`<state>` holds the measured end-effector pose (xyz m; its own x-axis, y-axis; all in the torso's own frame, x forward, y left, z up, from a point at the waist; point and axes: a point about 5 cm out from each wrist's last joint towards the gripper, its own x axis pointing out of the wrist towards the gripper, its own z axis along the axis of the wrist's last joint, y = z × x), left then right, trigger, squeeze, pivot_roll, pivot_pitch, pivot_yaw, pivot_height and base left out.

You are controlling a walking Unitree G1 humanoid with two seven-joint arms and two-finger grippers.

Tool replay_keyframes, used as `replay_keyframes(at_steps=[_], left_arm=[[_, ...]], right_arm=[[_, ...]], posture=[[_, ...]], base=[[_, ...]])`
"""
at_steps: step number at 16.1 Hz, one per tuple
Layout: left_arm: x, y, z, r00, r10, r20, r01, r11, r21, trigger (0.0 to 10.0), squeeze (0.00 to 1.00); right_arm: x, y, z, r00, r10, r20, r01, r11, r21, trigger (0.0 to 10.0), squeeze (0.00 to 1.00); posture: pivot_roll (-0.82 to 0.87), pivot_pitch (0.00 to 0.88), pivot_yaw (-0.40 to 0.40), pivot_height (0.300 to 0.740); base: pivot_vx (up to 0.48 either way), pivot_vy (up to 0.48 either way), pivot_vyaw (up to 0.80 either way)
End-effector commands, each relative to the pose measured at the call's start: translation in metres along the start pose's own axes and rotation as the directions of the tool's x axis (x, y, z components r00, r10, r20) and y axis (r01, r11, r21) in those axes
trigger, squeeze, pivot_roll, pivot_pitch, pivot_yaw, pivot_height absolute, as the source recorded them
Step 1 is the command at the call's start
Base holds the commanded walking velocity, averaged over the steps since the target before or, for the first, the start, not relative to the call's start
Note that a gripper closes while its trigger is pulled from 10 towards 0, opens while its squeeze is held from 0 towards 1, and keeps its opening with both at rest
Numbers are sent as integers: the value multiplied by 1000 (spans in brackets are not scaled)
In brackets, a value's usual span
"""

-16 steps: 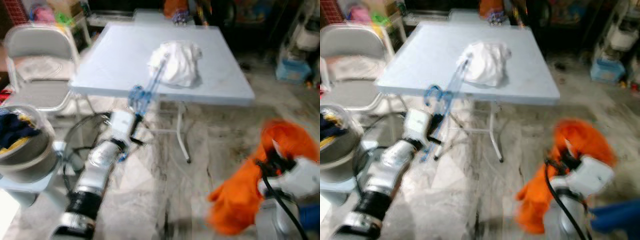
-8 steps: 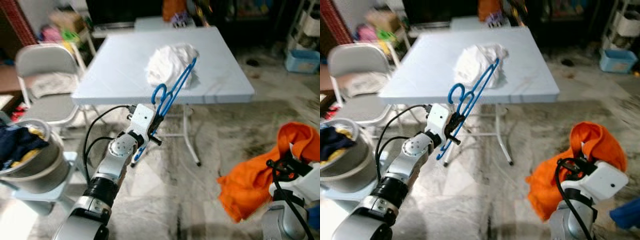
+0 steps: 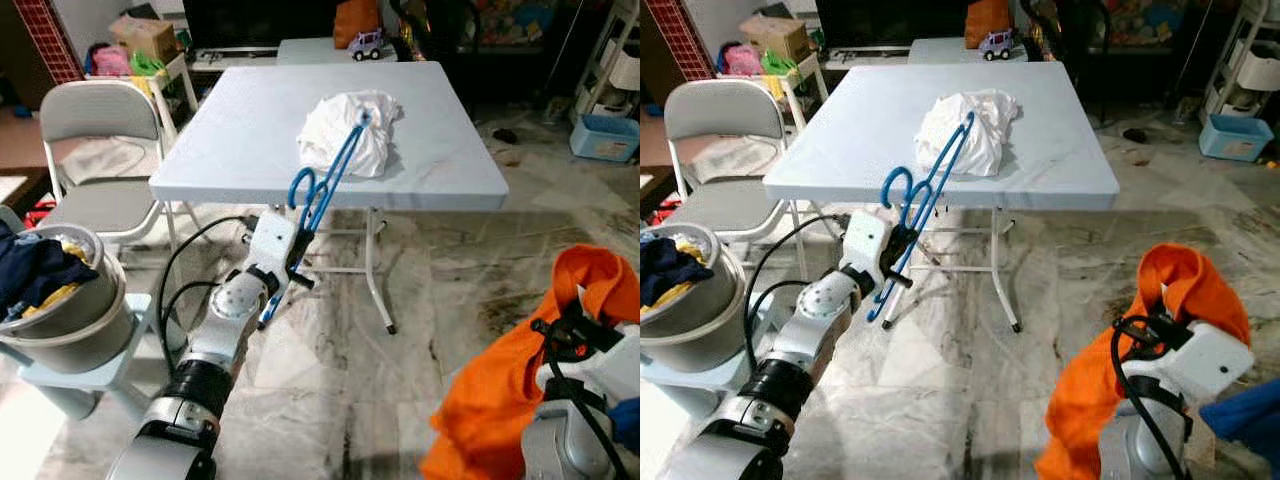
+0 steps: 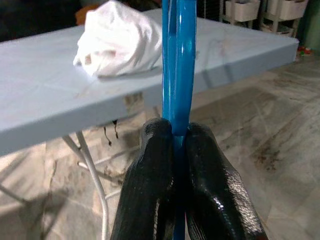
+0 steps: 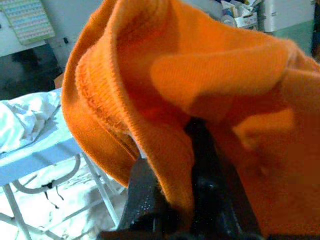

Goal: Hang hanger

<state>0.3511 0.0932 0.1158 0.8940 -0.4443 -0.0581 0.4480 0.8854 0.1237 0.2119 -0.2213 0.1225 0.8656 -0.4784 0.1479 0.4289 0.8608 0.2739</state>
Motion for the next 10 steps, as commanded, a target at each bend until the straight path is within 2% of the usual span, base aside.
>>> replay_keyframes(at_steps=[1, 7, 10], left_arm=[[-3, 4, 1, 1000, 26, 17, -26, 1000, 5, 10000, 0], [-7, 6, -2, 998, 53, 33, -52, 998, -26, 10000, 0], [-8, 6, 0, 997, 63, 49, -62, 998, -29, 10000, 0]], right_arm=[[3, 4, 2, 1000, 19, 11, -19, 1000, 4, 0, 0], [10, 11, 0, 998, 56, -2, -56, 998, 6, 0, 0], [9, 13, -3, 997, 78, -20, -78, 997, -6, 0, 0]], posture=[[150, 34, -6, 740], [168, 42, -28, 740], [180, 59, -49, 740]], base=[[0, 0, 0], [0, 0, 0], [277, 0, 0]])
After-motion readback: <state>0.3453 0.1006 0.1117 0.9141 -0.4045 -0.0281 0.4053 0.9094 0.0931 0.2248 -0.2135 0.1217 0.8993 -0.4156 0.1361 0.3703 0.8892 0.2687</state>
